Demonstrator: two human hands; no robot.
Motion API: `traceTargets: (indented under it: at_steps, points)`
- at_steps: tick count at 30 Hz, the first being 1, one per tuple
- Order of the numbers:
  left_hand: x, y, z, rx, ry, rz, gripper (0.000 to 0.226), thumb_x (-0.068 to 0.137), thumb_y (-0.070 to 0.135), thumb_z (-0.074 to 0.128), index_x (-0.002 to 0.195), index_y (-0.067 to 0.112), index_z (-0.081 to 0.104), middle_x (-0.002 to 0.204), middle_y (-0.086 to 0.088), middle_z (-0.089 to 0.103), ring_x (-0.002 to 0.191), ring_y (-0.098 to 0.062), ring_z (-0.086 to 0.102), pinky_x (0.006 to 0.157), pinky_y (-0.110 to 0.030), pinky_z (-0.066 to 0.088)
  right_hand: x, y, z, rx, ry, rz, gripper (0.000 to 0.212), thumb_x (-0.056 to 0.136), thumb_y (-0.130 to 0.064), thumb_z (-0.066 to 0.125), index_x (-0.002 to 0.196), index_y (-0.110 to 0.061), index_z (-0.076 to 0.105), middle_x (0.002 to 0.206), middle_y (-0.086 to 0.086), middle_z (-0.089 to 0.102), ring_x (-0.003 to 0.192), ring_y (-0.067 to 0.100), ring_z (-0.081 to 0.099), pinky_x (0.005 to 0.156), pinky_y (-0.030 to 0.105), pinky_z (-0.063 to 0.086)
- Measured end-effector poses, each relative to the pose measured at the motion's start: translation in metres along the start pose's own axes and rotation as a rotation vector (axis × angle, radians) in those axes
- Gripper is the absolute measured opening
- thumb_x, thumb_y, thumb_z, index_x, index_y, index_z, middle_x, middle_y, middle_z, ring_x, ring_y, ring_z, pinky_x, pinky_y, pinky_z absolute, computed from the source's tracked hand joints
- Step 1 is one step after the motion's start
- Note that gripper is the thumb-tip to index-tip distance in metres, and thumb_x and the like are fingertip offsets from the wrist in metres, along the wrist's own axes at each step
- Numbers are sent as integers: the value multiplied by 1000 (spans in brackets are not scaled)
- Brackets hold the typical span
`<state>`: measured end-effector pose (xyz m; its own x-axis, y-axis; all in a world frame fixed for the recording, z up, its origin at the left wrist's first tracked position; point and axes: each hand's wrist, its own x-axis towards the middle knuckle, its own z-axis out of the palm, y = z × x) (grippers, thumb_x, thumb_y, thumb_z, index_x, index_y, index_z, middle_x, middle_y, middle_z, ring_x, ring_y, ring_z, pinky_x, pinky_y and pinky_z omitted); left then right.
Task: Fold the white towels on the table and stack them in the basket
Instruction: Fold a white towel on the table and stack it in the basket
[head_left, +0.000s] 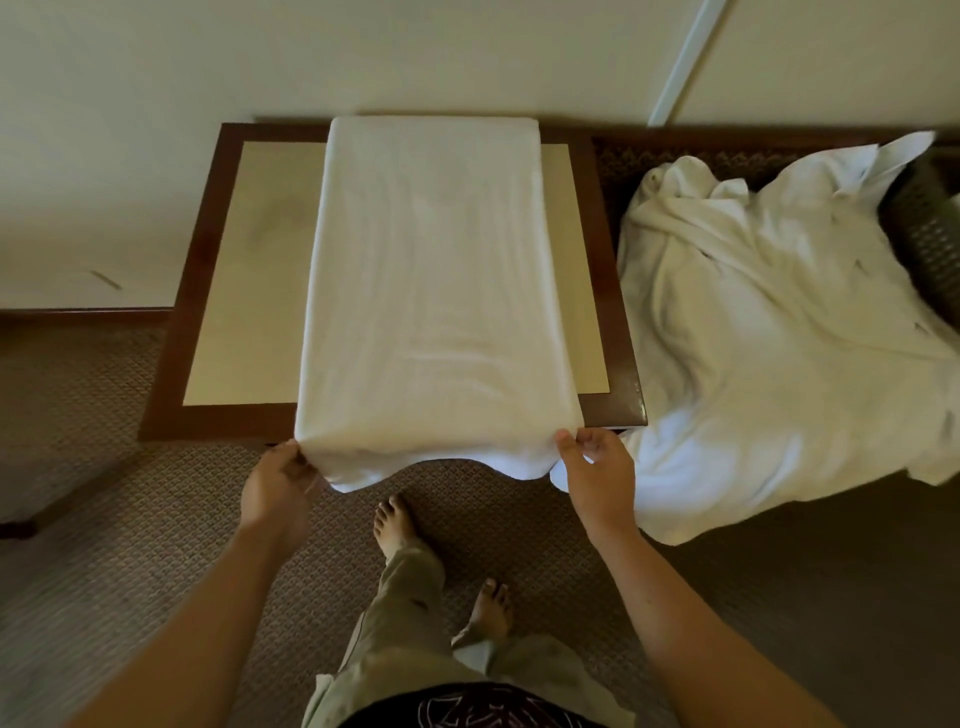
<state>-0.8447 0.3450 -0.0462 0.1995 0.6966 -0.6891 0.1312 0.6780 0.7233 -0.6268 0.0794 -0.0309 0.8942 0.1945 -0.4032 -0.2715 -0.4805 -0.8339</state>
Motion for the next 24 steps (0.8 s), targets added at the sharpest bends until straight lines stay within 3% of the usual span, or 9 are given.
traceTargets:
  at_steps: [3,5,7,10,11,13,15,20,24]
  points:
    - [2,-2,-12,68,-95,-49,35,110,34,43,128,12,63,124,-10,70,115,-28,64,89,-43,53,3,5,-3,-12,-12,-10,23,93,-33,74,103,-13,68,99,-8,69,99,3,63,81,22,45]
    - [0,1,-15,152,-112,-53,40,108,41,46,131,14,63,126,-11,70,115,-27,65,87,-45,54,4,7,-5,-33,-35,-27,19,93,-31,75,102,-15,70,97,-8,70,96,3,64,82,25,47]
    - [-4,4,-15,218,-103,-34,34,107,40,48,124,16,65,122,-9,70,114,-26,65,91,-45,55,4,6,-7,-54,-50,-51,15,95,-29,73,101,-15,72,97,-8,72,94,-1,65,82,24,50]
    - [-7,10,-12,381,-102,68,23,108,35,48,108,24,68,114,-5,71,107,-24,66,88,-41,54,2,3,-13,-100,-6,-115,8,97,-25,69,99,-18,71,95,-10,71,78,-11,60,71,7,44]
    - [-6,11,-11,473,-87,122,22,108,35,49,104,26,68,112,-6,70,105,-25,66,86,-42,55,2,3,-13,-115,18,-128,6,97,-25,69,97,-19,70,94,-10,69,75,-10,59,70,8,43]
    - [-6,11,-8,631,-31,200,24,108,36,48,102,22,67,104,-7,68,99,-28,64,79,-41,52,6,5,-11,-148,52,-110,6,98,-27,68,94,-22,68,94,-9,68,84,-2,60,77,23,46]
    - [-11,6,-2,682,12,250,25,109,32,45,105,15,63,96,-6,64,86,-23,58,67,-34,44,10,9,-4,-139,71,-58,8,98,-27,67,94,-20,66,93,-7,68,94,15,63,78,33,44]
    - [-15,-1,3,683,57,292,24,110,34,42,109,15,57,96,-2,58,82,-17,52,65,-35,39,-2,8,9,-55,148,-78,7,101,-24,63,95,-18,62,93,-8,64,93,15,59,75,29,40]
    - [-10,-1,-2,676,39,297,22,109,35,44,111,18,58,99,-3,61,89,-24,57,66,-36,42,1,11,4,-71,167,-104,7,100,-26,65,94,-22,63,92,-10,65,96,17,61,79,31,42]
